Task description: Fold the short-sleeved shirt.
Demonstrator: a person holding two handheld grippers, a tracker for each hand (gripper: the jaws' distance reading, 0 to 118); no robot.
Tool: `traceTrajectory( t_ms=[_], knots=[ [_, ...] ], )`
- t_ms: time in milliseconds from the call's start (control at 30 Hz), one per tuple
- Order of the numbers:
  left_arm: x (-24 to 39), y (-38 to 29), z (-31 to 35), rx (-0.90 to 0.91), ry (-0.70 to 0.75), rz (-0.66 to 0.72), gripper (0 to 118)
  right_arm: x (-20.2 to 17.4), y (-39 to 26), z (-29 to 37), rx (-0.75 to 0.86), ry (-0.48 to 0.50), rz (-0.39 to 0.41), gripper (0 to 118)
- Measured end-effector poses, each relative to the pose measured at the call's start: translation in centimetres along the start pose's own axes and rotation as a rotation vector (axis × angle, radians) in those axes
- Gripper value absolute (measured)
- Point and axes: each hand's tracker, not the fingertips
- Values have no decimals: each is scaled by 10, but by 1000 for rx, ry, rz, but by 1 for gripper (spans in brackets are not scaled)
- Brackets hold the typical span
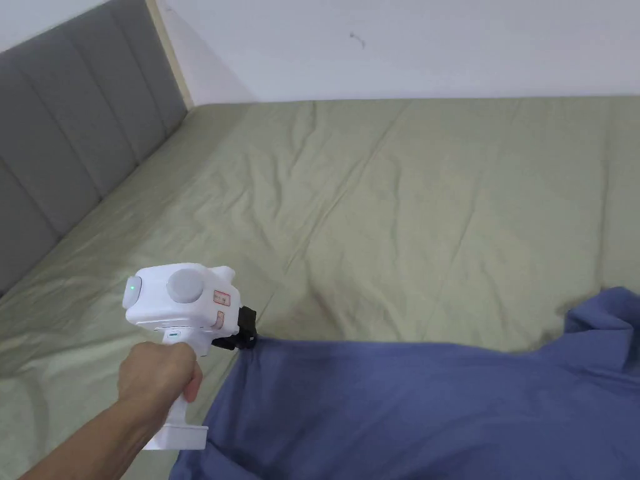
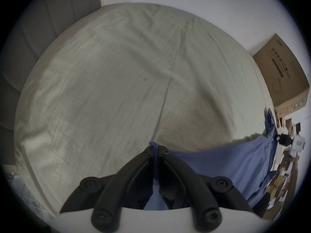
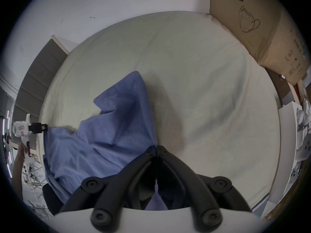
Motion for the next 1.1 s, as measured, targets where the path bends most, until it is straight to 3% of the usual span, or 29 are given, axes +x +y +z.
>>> traceTrajectory(
  t_ms=[167,467,733,900,1100],
  knots=[
    [1,-16,29,75,-75,0,4,-5,-7,19,44,-13,71,0],
    [2,-77,132,220,-209,-123,4,-29,-60,108,133,77,143,0],
    [-37,-170,184,267,-318,-115,4,-16,-145,185,175,128,152,0],
    [-77,-218,176,225,-379,-24,4,0,-226,181,91,97,98,0],
    [-75,-253,157,148,-355,-52,4,-1,-290,147,-2,95,9,0]
  ],
)
